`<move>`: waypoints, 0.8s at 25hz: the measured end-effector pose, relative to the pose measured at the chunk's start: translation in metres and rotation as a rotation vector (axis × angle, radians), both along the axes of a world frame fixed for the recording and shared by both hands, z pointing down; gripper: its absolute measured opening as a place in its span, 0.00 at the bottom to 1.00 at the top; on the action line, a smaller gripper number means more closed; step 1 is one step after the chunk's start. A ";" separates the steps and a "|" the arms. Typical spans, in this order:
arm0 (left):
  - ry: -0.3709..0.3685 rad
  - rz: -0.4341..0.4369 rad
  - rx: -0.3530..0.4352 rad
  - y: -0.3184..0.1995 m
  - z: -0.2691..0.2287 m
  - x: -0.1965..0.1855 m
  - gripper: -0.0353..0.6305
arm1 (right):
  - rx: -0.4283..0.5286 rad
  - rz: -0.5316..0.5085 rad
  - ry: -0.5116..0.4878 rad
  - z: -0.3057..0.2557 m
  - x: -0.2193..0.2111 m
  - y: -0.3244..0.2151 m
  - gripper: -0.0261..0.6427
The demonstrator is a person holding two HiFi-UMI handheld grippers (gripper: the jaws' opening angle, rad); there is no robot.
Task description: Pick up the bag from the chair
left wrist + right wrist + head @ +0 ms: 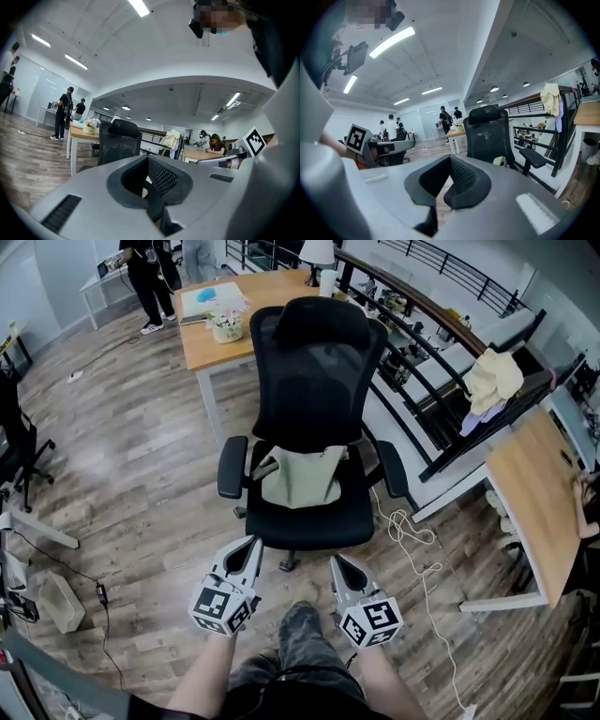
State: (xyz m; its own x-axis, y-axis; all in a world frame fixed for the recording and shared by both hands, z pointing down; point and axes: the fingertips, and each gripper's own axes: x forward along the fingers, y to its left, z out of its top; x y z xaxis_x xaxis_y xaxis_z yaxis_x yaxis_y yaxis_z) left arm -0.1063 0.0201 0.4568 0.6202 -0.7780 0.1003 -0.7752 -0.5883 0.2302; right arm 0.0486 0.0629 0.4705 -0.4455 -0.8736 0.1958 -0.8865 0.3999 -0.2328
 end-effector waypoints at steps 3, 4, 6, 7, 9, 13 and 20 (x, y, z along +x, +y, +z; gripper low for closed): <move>-0.001 -0.012 -0.019 -0.028 0.006 0.014 0.05 | -0.026 -0.022 0.012 0.007 0.013 -0.029 0.05; -0.003 -0.013 -0.025 -0.038 0.008 0.019 0.05 | -0.032 -0.025 0.016 0.008 0.018 -0.040 0.05; -0.011 -0.013 -0.037 -0.053 0.012 0.027 0.05 | -0.039 -0.032 0.018 0.011 0.026 -0.058 0.05; -0.016 -0.012 -0.042 -0.060 0.015 0.031 0.05 | -0.043 -0.035 0.017 0.013 0.029 -0.066 0.05; -0.021 -0.015 -0.051 -0.073 0.020 0.038 0.05 | -0.052 -0.041 0.012 0.018 0.036 -0.082 0.05; -0.033 -0.028 -0.077 -0.097 0.033 0.051 0.05 | -0.078 -0.062 -0.004 0.031 0.048 -0.108 0.05; -0.051 -0.033 -0.138 -0.119 0.059 0.074 0.05 | -0.124 -0.082 -0.033 0.061 0.069 -0.135 0.05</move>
State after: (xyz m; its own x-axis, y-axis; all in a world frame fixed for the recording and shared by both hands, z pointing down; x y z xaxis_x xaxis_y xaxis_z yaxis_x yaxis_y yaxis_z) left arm -0.0320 -0.0991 0.5156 0.5861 -0.7744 0.2382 -0.8062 -0.5282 0.2666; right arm 0.1172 -0.0718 0.5312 -0.5225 -0.8039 0.2842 -0.8430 0.4370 -0.3137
